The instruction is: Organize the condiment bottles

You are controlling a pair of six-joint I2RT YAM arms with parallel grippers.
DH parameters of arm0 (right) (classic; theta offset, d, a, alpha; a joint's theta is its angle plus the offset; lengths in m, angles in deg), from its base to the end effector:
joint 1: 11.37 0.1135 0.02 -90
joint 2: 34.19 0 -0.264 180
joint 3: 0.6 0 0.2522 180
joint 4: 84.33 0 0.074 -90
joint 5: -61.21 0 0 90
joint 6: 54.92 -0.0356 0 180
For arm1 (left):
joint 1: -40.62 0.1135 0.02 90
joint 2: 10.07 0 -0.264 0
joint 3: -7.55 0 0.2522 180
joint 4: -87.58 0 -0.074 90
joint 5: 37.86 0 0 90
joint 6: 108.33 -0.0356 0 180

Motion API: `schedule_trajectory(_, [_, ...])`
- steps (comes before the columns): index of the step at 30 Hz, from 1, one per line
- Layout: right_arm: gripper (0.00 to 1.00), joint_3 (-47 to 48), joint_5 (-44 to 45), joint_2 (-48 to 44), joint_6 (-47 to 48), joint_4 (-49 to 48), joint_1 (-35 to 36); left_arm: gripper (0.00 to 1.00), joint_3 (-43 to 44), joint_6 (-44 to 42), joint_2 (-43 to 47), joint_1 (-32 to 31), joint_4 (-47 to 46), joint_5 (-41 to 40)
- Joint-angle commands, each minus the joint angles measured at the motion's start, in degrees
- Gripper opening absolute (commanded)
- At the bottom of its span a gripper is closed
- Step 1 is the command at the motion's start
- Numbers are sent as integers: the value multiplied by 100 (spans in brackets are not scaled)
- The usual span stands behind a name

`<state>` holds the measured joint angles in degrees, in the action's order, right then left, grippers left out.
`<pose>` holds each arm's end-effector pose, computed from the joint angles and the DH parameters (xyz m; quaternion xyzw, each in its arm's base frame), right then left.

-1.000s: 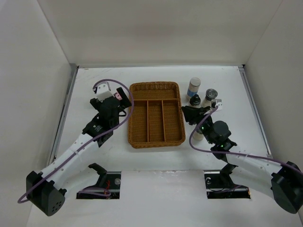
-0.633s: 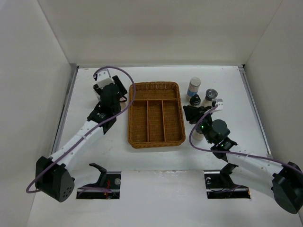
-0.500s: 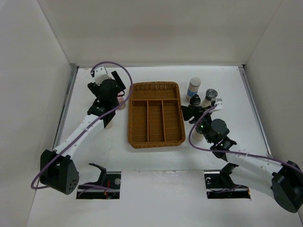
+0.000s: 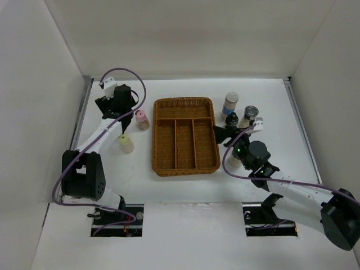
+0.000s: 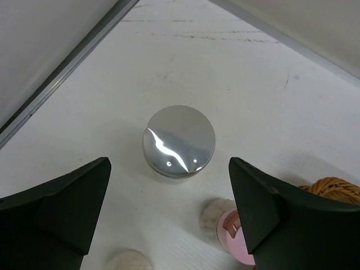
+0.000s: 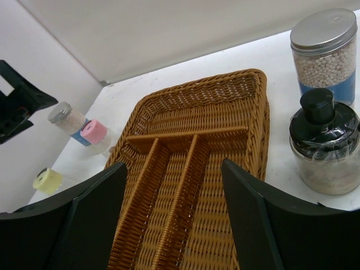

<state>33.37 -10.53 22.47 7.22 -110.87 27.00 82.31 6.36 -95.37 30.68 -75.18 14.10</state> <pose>0.1756 0.1248 0.2440 0.0537 0.6821 0.3032 0.6633 0.3353 -0.0365 0.2829 -0.2709 0.7811 0.1210 0.5494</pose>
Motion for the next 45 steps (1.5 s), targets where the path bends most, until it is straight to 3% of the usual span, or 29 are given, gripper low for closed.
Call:
schedule_trajectory(1, [75, 247, 90, 2, 26, -181, 78, 86, 431, 63, -145, 127, 82, 122])
schedule_trajectory(8, [76, 282, 81, 46, 52, -181, 96, 85, 870, 80, -769, 339, 223, 446])
schedule_trajectory(14, [76, 273, 90, 55, 61, -172, 96, 75, 941, 133, -1059, 453, 249, 526])
schedule_trajectory(15, [76, 282, 90, 55, 61, -146, 96, 72, 871, 176, -1059, 479, 197, 552])
schedule_trajectory(19, [76, 264, 90, 38, 70, -181, 96, 43, 818, 431, -981, 637, 187, 833])
schedule_trajectory(21, [76, 273, 90, 90, 70, -181, 96, 37, 783, 510, -735, 646, 135, 860])
schedule_trajectory(25, [76, 291, 90, 125, 70, -189, 96, 35, 931, 441, -182, 506, -146, 649])
schedule_trajectory(30, [76, 300, 90, 196, 87, -189, 96, 35, 1274, 274, 390, -152, -471, 421])
schedule_trajectory(37, [76, 247, 99, 108, 88, -189, 96, 36, 1705, 115, 172, -1251, -542, 596])
schedule_trajectory(45, [76, 221, 125, 81, 87, -189, 69, 36, 1881, -25, -486, -1797, -867, 807])
